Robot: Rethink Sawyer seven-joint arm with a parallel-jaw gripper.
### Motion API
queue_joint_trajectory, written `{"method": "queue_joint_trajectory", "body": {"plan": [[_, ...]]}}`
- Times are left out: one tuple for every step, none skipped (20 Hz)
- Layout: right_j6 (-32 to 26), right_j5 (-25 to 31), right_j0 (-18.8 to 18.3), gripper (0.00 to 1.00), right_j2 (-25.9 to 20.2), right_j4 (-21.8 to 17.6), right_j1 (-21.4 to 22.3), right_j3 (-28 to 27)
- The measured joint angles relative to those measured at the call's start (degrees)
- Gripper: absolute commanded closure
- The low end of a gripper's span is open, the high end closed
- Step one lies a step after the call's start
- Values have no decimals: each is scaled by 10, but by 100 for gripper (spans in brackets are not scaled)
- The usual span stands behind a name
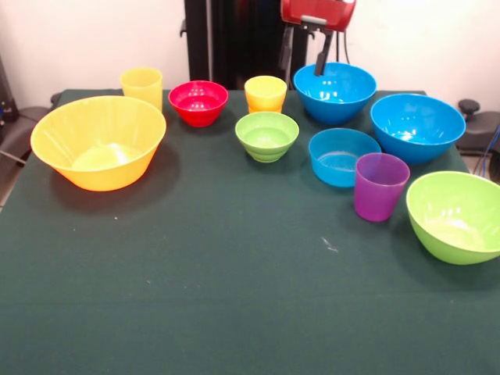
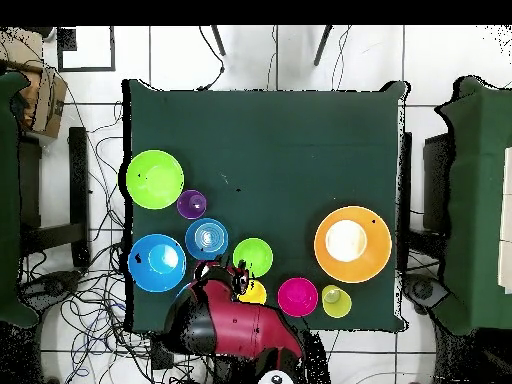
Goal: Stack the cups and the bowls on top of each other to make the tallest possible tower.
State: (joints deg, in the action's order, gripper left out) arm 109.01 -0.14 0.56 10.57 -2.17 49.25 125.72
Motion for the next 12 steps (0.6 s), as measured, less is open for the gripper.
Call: {"method": "queue_joint_trajectory", "body": {"plan": [[0,0,2,0,1,0,-1,0],[0,0,3,0,1,0,-2,0],[0,0,4,0,2,0,-2,0],[0,0,6,0,3,0,-2,0],[0,0,8,0,4,0,-1,0],[0,0,9,0,4,0,-1,0],[0,0,10,0,5,0,-1,0],[0,0,10,0,5,0,-1,0],[0,0,11,0,6,0,0,0],[0,0,11,0,6,0,0,0],[0,0,11,0,7,0,0,0],[0,0,11,0,7,0,0,0]]}}
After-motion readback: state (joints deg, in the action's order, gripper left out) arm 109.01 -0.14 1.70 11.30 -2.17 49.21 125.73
